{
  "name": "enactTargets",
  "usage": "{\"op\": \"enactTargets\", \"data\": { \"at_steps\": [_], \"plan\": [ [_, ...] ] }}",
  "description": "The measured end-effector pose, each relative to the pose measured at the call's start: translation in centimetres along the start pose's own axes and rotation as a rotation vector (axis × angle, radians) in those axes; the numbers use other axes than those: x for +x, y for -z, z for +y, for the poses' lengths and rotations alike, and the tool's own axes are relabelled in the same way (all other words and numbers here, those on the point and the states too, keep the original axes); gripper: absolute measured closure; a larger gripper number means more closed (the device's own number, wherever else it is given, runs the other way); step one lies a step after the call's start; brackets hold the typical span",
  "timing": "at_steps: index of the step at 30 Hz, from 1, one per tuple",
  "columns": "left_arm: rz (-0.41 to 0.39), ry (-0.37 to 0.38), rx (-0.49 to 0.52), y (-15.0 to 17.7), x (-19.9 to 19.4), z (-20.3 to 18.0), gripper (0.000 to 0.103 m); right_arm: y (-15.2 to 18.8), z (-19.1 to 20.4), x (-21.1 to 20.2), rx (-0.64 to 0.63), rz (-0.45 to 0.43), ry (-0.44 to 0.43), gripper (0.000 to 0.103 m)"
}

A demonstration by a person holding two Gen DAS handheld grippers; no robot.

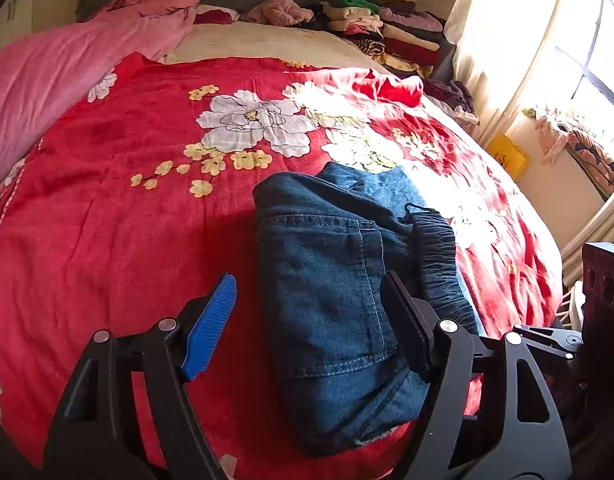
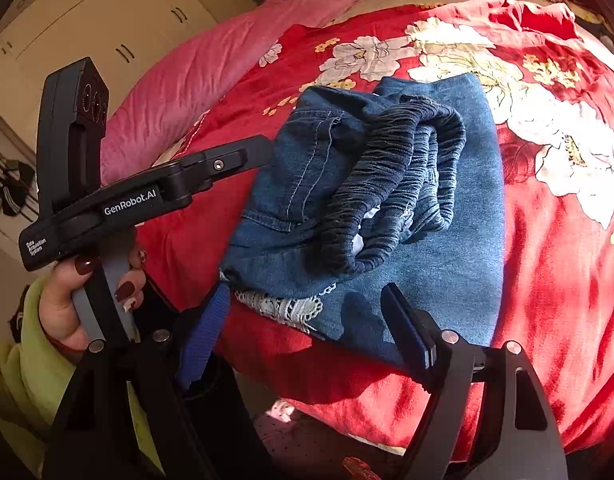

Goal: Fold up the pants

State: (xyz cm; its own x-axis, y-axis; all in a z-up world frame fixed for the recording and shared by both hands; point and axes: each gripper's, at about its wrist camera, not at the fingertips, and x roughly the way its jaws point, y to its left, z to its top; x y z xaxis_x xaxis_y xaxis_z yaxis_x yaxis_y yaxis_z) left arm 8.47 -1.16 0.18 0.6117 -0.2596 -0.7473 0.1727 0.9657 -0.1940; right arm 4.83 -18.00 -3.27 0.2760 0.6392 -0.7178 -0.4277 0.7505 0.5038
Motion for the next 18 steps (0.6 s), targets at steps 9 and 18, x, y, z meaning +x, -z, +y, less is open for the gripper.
{"op": "enactTargets", "data": {
  "at_steps": [9, 18],
  "plan": [
    [0.068, -0.086, 0.020, -0.4, 4.3, 0.8, 0.036, -1.4, -2.4, 2.5, 0.137, 0.001, -0.040, 0.078],
    [0.070, -0.084, -0.002, -0.2, 4.7, 1.5, 0.033, 0.2, -2.7, 3.2, 0.105, 0.041, -0.006, 0.086]
  ]
}}
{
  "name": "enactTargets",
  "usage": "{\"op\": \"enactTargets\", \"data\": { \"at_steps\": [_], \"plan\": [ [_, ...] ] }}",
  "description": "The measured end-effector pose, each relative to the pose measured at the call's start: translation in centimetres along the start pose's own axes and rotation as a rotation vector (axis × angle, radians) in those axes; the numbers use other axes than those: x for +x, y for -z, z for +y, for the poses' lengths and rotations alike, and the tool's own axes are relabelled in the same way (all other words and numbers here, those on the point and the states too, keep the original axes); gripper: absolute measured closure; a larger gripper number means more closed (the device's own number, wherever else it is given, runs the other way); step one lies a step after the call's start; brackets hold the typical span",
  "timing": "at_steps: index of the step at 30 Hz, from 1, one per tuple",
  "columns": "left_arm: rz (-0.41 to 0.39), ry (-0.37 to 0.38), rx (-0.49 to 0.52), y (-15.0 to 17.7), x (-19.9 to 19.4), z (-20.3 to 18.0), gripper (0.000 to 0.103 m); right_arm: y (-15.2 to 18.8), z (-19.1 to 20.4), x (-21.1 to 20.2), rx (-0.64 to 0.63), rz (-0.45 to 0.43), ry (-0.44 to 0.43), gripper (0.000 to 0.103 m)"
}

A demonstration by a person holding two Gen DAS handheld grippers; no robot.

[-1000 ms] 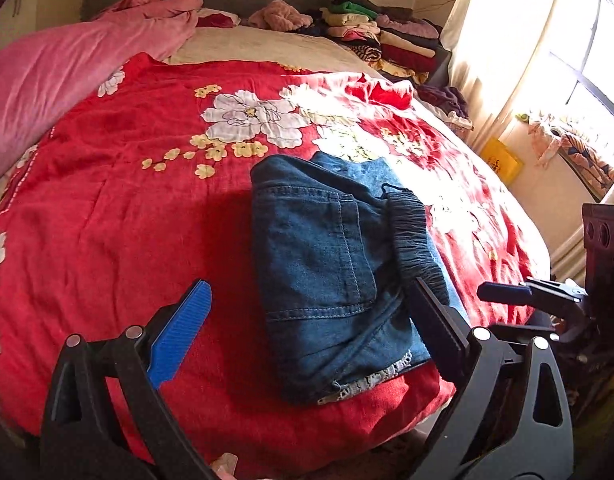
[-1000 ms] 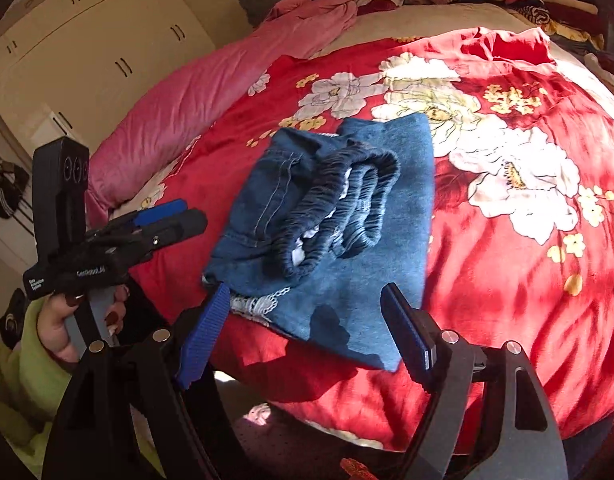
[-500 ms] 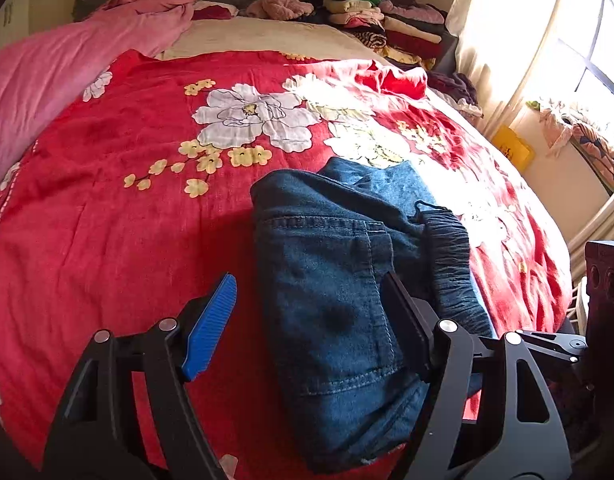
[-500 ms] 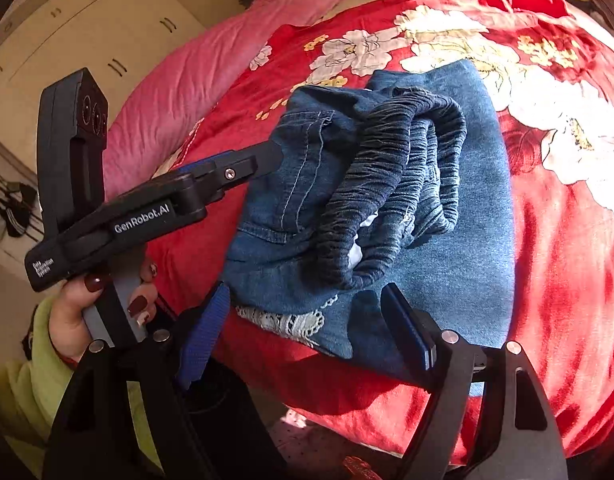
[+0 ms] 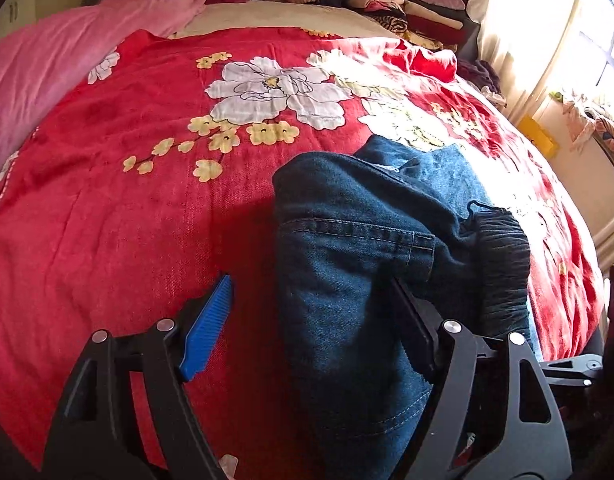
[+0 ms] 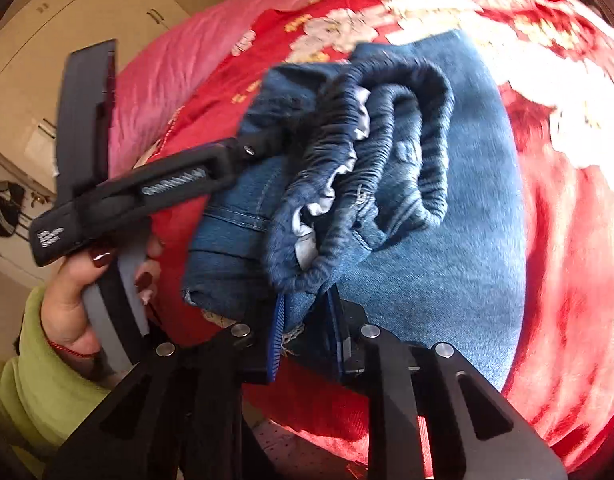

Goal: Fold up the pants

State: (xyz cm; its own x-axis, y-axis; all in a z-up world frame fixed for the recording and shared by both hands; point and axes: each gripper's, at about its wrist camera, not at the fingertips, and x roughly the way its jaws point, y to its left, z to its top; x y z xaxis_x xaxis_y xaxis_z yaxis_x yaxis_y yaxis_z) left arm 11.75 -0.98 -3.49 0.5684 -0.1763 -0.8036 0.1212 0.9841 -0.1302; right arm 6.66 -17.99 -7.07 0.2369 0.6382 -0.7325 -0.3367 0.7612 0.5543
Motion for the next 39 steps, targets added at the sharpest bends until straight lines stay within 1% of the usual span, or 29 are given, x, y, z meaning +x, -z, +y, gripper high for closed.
{"op": "enactTargets", "data": {
  "at_steps": [1, 3, 4, 5, 6, 7, 8, 10, 12, 13, 17, 22, 23, 27, 29, 34, 35, 39],
  "plan": [
    [-0.004, -0.006, 0.006, 0.1, -0.1, -0.1, 0.033, 0.0, 0.0, -0.1, -0.003, -0.001, -0.001, 0.086],
    [-0.007, -0.005, 0.004, 0.1, -0.3, -0.2, 0.033, 0.0, 0.3, -0.6, -0.010, -0.002, 0.003, 0.080],
    [-0.011, -0.003, 0.000, 0.1, -0.5, -0.2, 0.033, -0.1, 0.5, -0.9, -0.012, -0.006, -0.001, 0.070],
    [-0.016, -0.002, -0.003, 0.1, -0.6, -0.2, 0.033, 0.1, 0.9, -1.4, -0.023, -0.014, -0.002, 0.056],
    [-0.020, 0.001, -0.007, 0.1, -0.8, -0.2, 0.033, 0.1, 1.2, -1.9, -0.038, -0.029, 0.013, 0.050],
    [-0.024, 0.004, -0.011, 0.1, -1.0, -0.2, 0.033, 0.2, 1.6, -2.5, -0.058, -0.045, 0.039, 0.042],
    [-0.028, 0.006, -0.013, 0.1, -1.2, -0.2, 0.033, 0.2, 1.7, -3.2, -0.076, -0.058, 0.057, 0.037],
    [-0.033, 0.009, -0.012, 0.1, -1.6, -0.2, 0.033, 0.3, 1.9, -4.4, -0.099, -0.089, 0.080, 0.035],
    [-0.042, 0.013, -0.018, 0.1, -2.1, -0.2, 0.033, 0.3, 2.0, -5.6, -0.120, -0.124, 0.111, 0.027],
    [-0.047, 0.016, -0.019, 0.1, -2.4, -0.2, 0.032, 0.3, 2.0, -6.2, -0.132, -0.144, 0.128, 0.026],
    [-0.066, 0.017, -0.018, 0.0, -3.3, -0.2, 0.028, -0.1, 2.0, -8.0, -0.168, -0.209, 0.200, 0.026],
    [-0.086, 0.011, -0.016, 0.0, -4.2, -0.3, 0.024, -0.6, 0.8, -9.4, -0.152, -0.252, 0.233, 0.025],
    [-0.088, 0.008, -0.016, 0.0, -4.4, -0.3, 0.021, -0.7, 0.6, -9.8, -0.147, -0.258, 0.238, 0.025],
    [-0.105, 0.003, -0.013, 0.0, -5.2, -0.4, 0.016, -1.0, 0.2, -10.7, -0.136, -0.283, 0.259, 0.025],
    [-0.114, 0.005, -0.017, 0.0, -5.7, -0.4, 0.014, -1.1, 0.0, -11.4, -0.130, -0.304, 0.266, 0.010],
    [-0.138, 0.007, -0.023, 0.0, -7.0, -0.4, 0.014, -1.1, 0.1, -12.6, -0.133, -0.340, 0.285, 0.010],
    [-0.141, 0.007, -0.025, 0.0, -7.3, -0.3, 0.009, -1.1, 0.1, -12.8, -0.137, -0.347, 0.293, 0.007],
    [-0.159, 0.006, -0.028, 0.2, -8.4, -0.2, 0.010, -1.1, 0.4, -13.4, -0.152, -0.370, 0.313, 0.006]
  ]
}}
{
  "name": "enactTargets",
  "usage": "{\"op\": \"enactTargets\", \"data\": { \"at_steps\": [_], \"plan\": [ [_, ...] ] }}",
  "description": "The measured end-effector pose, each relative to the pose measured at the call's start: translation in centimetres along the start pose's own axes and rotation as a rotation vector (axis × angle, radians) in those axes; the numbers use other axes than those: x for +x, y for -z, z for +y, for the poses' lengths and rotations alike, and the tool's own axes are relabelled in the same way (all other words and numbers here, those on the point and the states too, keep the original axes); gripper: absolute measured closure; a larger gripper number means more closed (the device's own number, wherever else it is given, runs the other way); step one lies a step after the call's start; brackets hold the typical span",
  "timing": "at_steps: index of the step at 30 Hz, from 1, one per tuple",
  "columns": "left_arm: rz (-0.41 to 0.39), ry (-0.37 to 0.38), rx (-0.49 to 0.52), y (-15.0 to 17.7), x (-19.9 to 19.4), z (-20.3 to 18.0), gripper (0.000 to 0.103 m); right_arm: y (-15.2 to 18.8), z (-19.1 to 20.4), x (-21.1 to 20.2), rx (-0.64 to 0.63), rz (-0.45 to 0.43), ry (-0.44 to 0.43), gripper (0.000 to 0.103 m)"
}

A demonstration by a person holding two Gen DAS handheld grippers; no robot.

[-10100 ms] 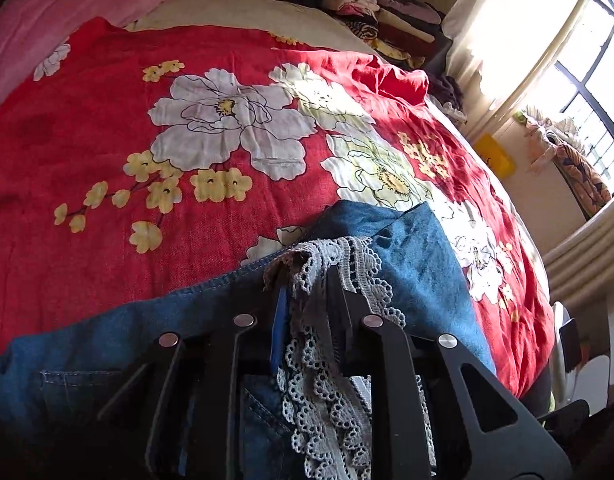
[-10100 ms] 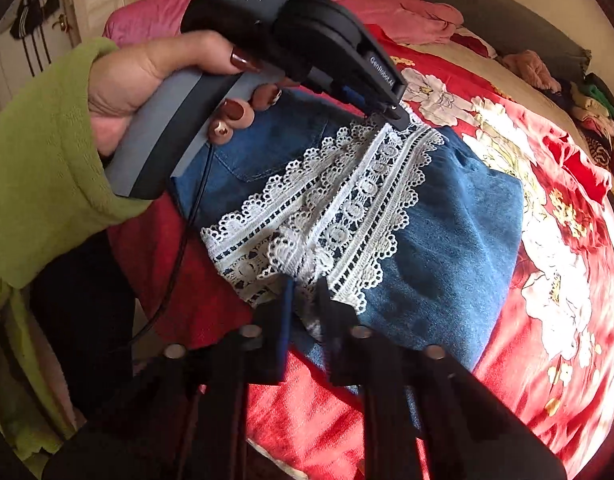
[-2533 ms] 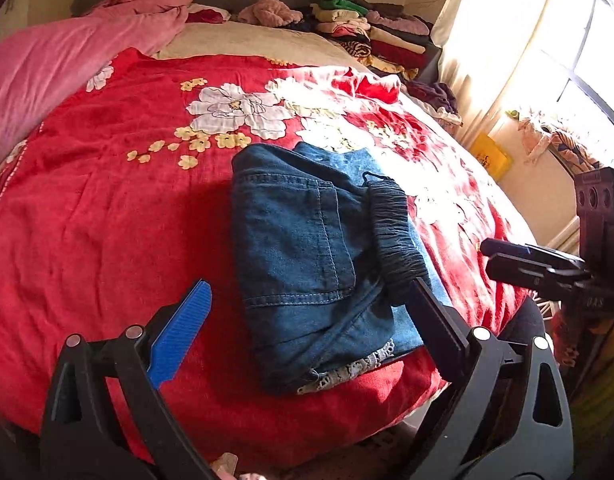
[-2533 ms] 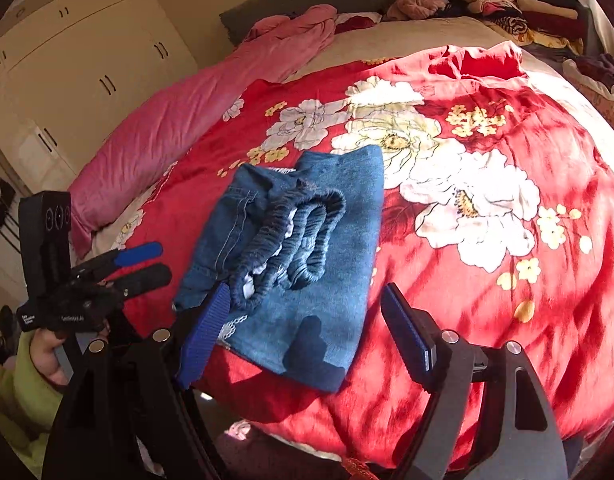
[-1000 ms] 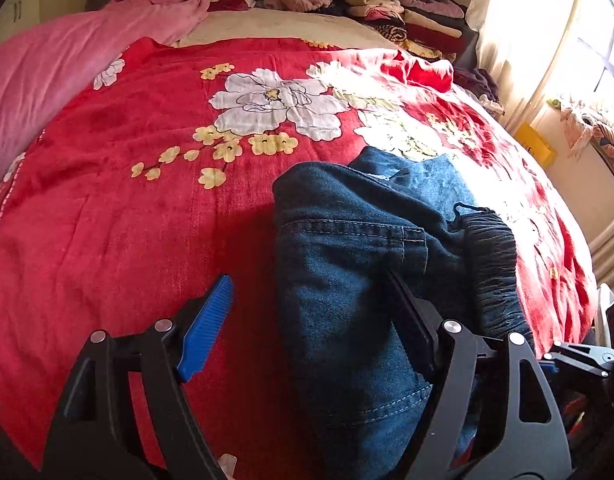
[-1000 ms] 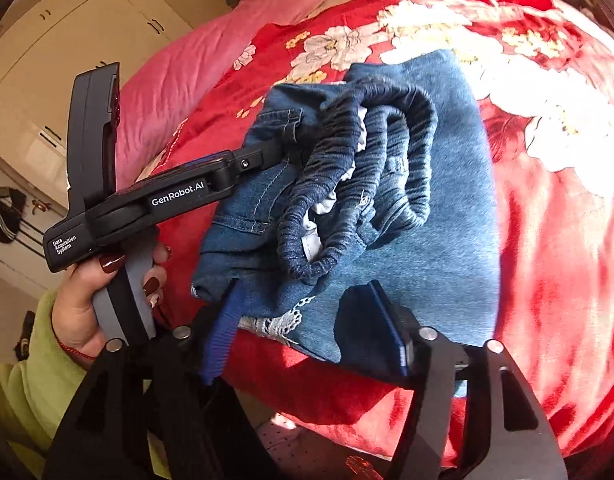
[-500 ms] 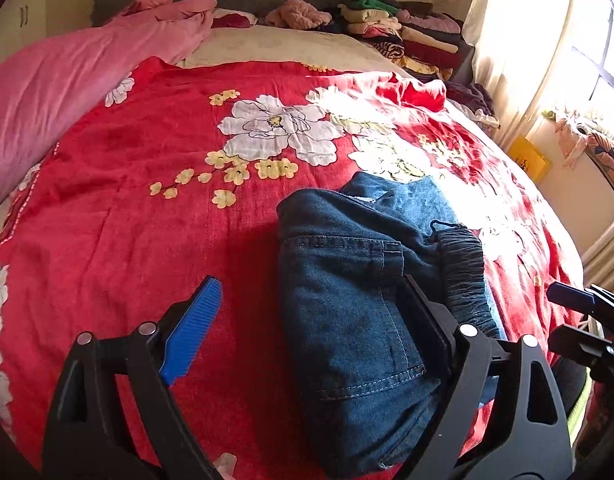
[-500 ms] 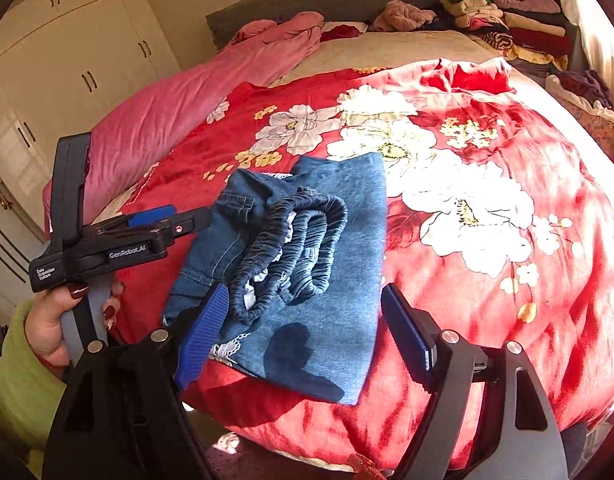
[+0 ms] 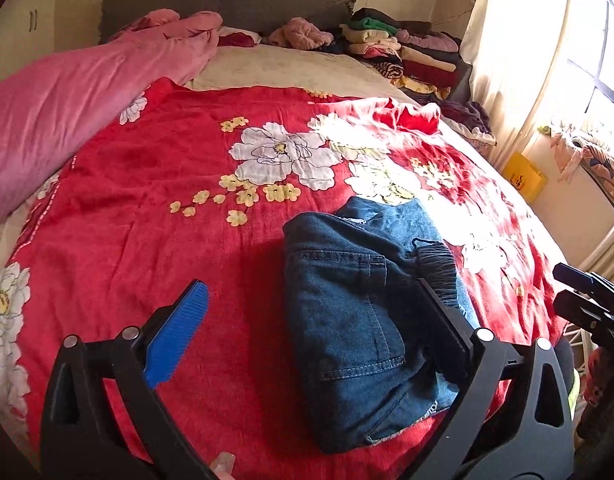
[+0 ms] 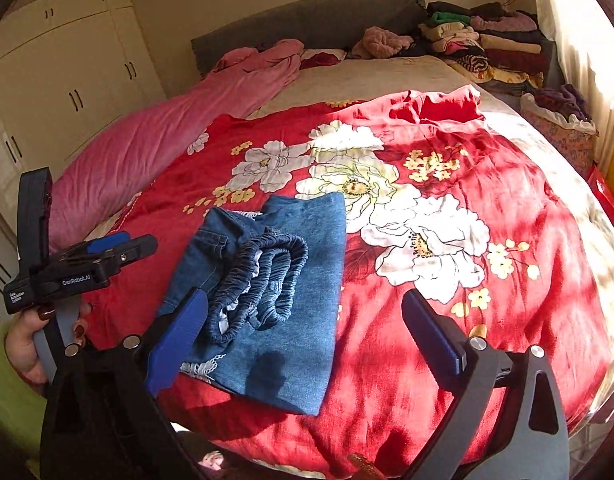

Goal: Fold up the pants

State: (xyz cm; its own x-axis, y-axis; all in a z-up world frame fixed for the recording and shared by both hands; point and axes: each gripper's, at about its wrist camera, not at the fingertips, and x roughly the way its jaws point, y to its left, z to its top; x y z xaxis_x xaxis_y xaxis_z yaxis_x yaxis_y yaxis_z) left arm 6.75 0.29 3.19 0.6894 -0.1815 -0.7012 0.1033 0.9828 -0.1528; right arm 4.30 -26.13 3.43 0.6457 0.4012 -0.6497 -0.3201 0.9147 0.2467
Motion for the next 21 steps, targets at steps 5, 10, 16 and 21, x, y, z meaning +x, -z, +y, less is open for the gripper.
{"op": "enactTargets", "data": {
  "at_steps": [5, 10, 16, 21],
  "plan": [
    [-0.015, -0.004, -0.006, 0.1, -1.0, 0.2, 0.010, -0.2, 0.4, -0.5, -0.021, -0.021, 0.028, 0.006],
    [-0.022, -0.010, -0.004, 0.4, -1.8, 0.3, 0.010, -0.2, 0.8, -0.8, -0.044, -0.031, 0.056, 0.006],
    [-0.009, -0.032, -0.008, 1.2, -1.6, 0.8, 0.010, 0.0, 1.0, -0.3, -0.059, -0.020, 0.081, 0.006],
    [0.007, -0.037, -0.016, 1.7, -1.1, 1.1, 0.010, 0.2, 0.9, 0.2, -0.058, -0.006, 0.084, 0.006]
  ]
}}
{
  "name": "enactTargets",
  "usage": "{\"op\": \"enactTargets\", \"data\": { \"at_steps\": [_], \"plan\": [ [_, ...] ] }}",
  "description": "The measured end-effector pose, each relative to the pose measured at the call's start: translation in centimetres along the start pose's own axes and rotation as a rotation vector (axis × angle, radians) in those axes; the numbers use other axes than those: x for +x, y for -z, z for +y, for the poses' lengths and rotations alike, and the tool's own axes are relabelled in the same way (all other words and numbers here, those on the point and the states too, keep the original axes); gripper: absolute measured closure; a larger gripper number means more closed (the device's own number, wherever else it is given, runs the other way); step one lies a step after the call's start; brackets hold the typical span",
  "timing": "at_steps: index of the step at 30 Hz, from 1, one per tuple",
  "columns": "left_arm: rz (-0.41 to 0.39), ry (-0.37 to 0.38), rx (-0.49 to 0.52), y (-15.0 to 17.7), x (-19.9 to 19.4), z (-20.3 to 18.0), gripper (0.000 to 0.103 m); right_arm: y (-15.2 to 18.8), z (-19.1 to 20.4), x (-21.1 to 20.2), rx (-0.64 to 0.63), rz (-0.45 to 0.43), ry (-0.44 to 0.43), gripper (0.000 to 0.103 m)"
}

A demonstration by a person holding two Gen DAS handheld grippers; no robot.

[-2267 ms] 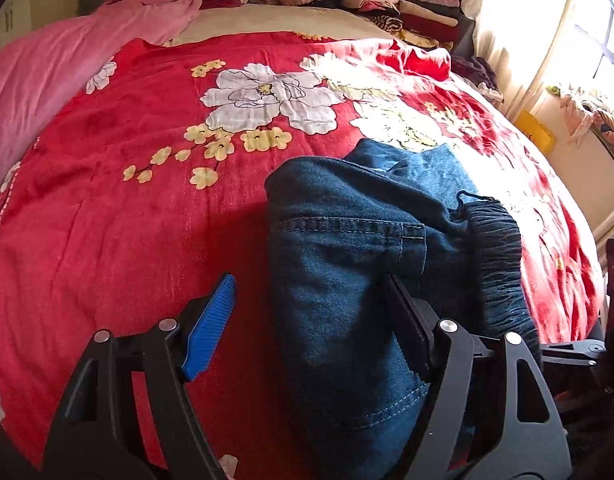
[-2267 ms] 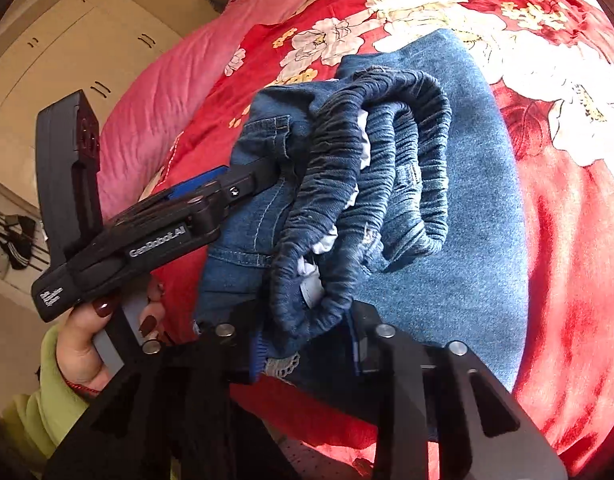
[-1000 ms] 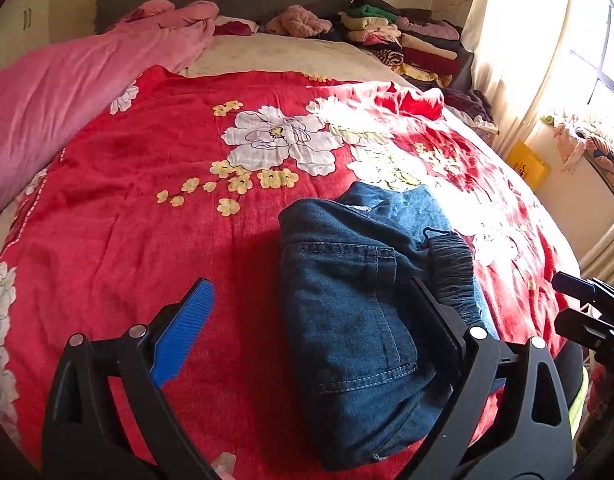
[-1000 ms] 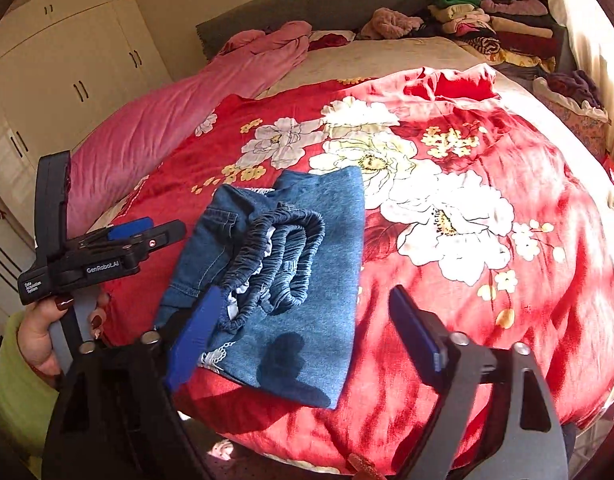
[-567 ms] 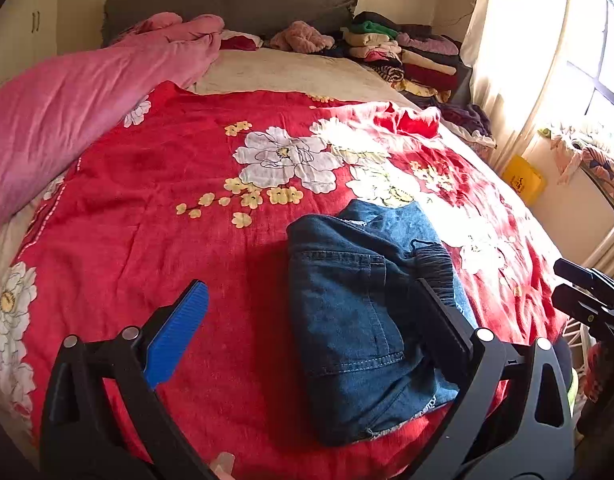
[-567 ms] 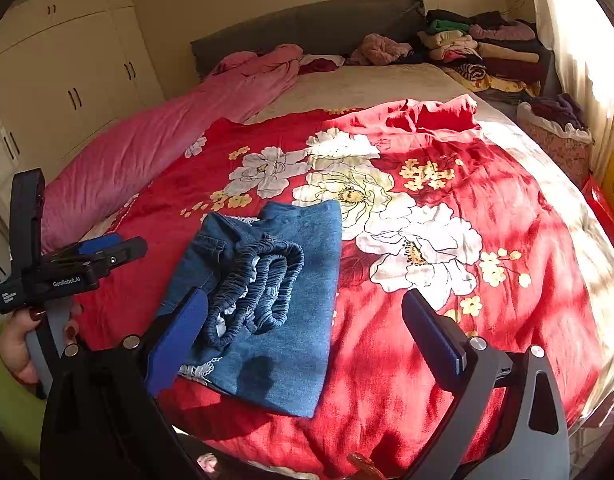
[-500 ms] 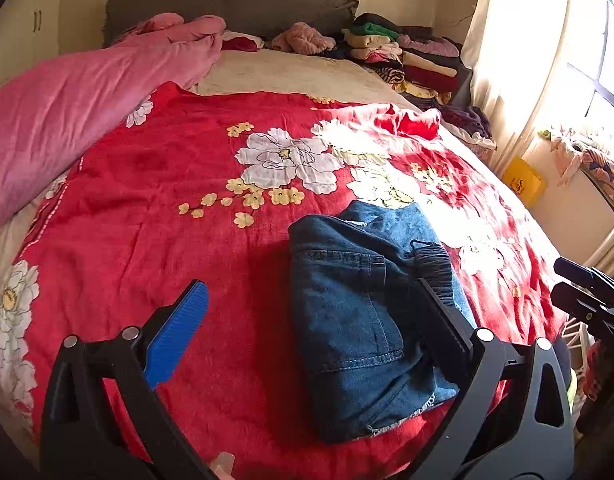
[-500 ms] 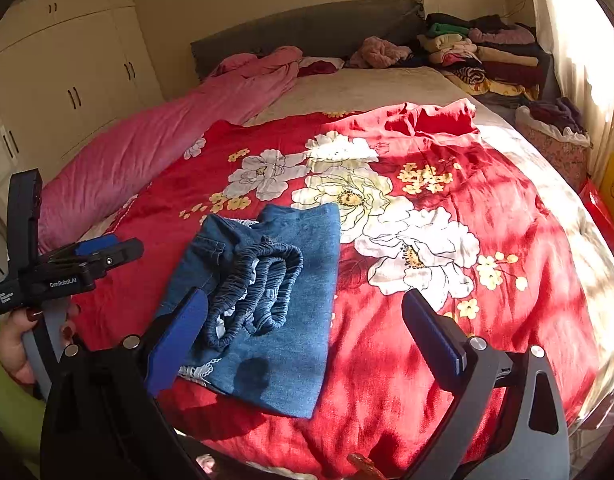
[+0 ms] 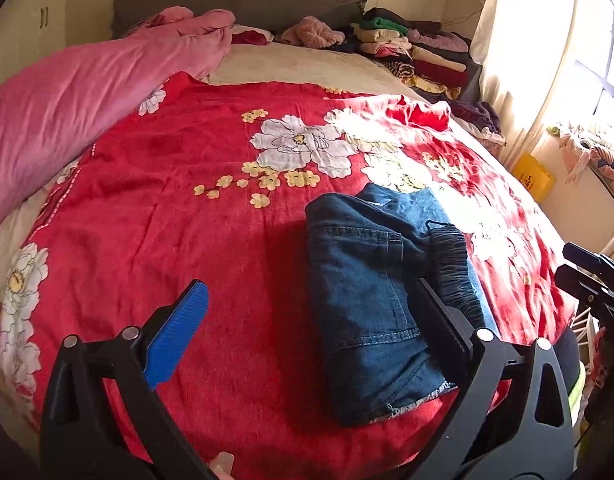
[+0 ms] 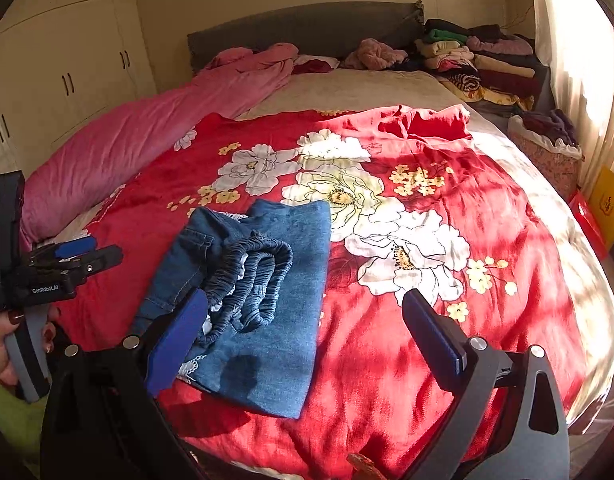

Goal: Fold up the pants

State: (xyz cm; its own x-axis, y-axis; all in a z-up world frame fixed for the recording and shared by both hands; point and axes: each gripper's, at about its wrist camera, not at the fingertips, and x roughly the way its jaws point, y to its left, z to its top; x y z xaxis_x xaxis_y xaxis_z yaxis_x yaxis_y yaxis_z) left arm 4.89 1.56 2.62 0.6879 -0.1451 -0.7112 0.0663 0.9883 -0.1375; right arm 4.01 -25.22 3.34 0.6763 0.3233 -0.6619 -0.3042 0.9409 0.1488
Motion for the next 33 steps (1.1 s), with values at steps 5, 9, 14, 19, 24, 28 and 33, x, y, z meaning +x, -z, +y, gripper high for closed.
{"op": "enactTargets", "data": {
  "at_steps": [5, 9, 14, 19, 24, 28, 33],
  "plan": [
    [0.014, 0.002, 0.005, 0.4, 0.6, -0.2, 0.010, 0.3, -0.1, 0.7, 0.007, 0.022, -0.002, 0.006],
    [0.025, 0.009, 0.007, 0.5, 1.3, -0.5, 0.010, 0.5, -0.4, 1.3, 0.015, 0.038, 0.003, 0.006],
    [0.050, 0.016, 0.010, 0.8, 2.4, -0.9, 0.010, 0.7, -1.3, 2.5, 0.040, 0.062, 0.008, 0.006],
    [0.073, 0.022, 0.014, 1.0, 3.5, -1.2, 0.010, 0.9, -2.0, 4.1, 0.059, 0.099, -0.009, 0.006],
    [0.096, 0.022, 0.024, 1.0, 4.7, -1.6, 0.010, 0.7, -2.3, 6.1, 0.069, 0.137, -0.027, 0.006],
    [0.113, 0.022, 0.032, 1.1, 5.8, -1.8, 0.010, 0.3, -2.3, 7.7, 0.070, 0.165, -0.055, 0.007],
    [0.134, 0.026, 0.032, 1.1, 7.1, -2.1, 0.010, 0.0, -2.3, 10.0, 0.080, 0.203, -0.073, 0.007]
  ]
}}
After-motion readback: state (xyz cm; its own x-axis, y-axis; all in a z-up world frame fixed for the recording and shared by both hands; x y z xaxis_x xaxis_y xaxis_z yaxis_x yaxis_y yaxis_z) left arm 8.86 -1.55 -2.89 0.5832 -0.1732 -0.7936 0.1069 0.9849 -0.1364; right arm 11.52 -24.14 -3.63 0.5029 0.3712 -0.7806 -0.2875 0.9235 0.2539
